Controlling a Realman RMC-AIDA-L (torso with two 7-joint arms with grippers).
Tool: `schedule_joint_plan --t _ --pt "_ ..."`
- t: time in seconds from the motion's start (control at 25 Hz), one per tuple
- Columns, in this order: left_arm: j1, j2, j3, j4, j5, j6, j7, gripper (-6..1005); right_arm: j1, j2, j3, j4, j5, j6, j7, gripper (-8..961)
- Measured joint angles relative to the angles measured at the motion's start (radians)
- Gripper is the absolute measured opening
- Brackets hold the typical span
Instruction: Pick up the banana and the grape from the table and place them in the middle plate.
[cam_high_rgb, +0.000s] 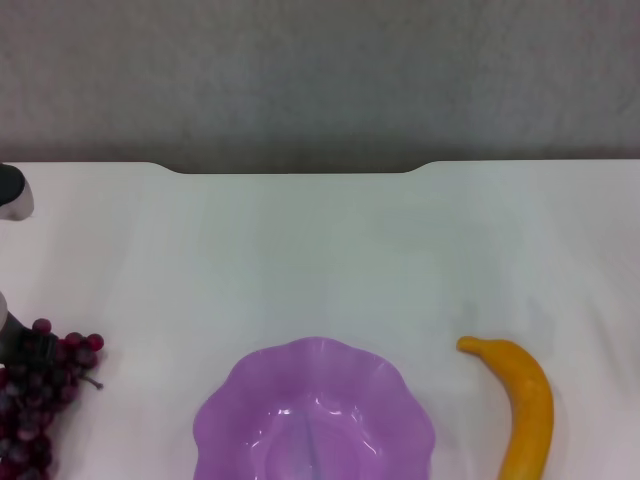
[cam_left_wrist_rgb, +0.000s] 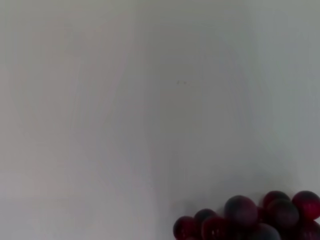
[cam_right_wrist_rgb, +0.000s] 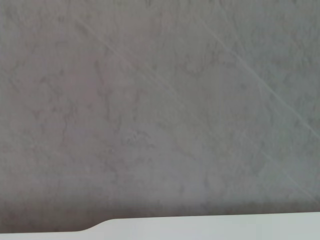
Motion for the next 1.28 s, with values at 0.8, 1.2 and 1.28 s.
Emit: schedule_joint_plan --t 0.8,1.2,1.28 --pt "0.097 -0.004 0.041 -0.300 0.001 -0.020 -0.002 209 0.002 0.000 0.002 0.004 0.000 0.002 0.000 843" --pt "0.171 0.015 0.009 -0.616 0.003 -0.064 0.021 208 0.002 0.000 0.003 0.005 0.000 0.002 0.000 841" --pt "0.186 0.014 -0.015 -0.680 0.003 -0.067 0.039 208 0.002 0.000 0.003 0.006 0.000 0.002 0.000 840"
